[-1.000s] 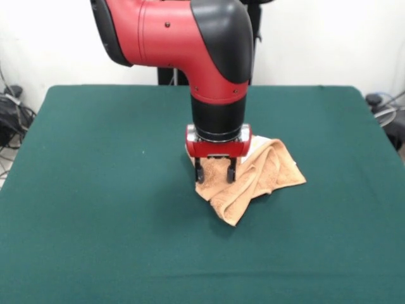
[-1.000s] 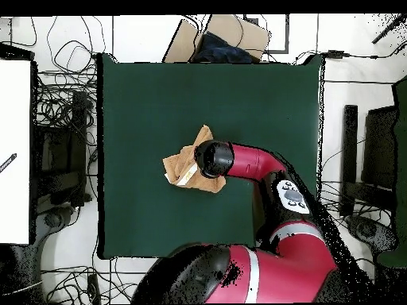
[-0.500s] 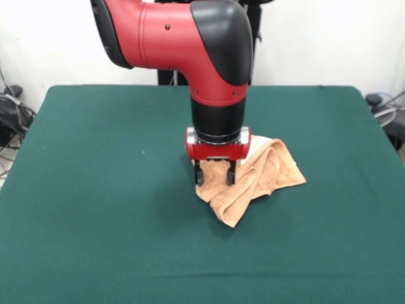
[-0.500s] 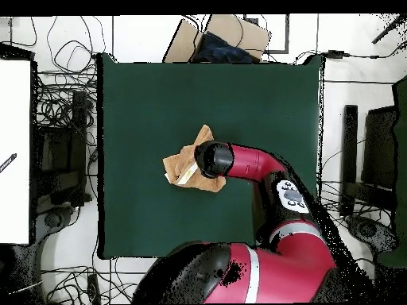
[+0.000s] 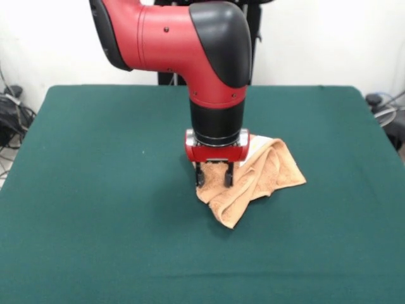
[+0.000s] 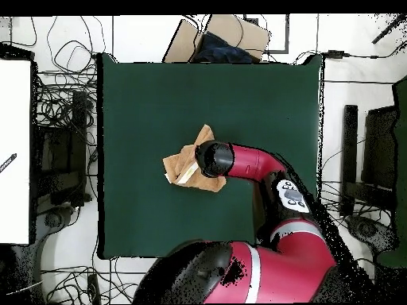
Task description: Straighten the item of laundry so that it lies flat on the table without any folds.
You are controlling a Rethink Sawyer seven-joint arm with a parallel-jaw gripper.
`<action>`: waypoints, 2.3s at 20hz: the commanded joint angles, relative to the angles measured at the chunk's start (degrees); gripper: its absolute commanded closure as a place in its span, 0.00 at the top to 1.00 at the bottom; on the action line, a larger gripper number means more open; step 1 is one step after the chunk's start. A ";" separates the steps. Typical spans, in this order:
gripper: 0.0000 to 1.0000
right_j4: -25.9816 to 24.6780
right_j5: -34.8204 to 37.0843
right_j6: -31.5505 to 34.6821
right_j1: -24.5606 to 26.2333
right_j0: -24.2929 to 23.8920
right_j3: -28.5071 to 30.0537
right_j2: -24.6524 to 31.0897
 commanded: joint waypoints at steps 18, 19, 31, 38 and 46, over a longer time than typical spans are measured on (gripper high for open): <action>0.00 -1.70 -9.91 7.51 10.03 0.53 1.15 4.62; 0.00 -1.19 -8.99 7.49 8.73 0.01 2.40 5.29; 0.00 2.84 3.58 5.81 -8.15 -1.85 11.06 9.17; 0.00 6.01 11.83 6.25 -19.54 -0.27 14.50 7.60; 0.00 7.44 15.25 5.56 -25.21 0.22 15.87 7.26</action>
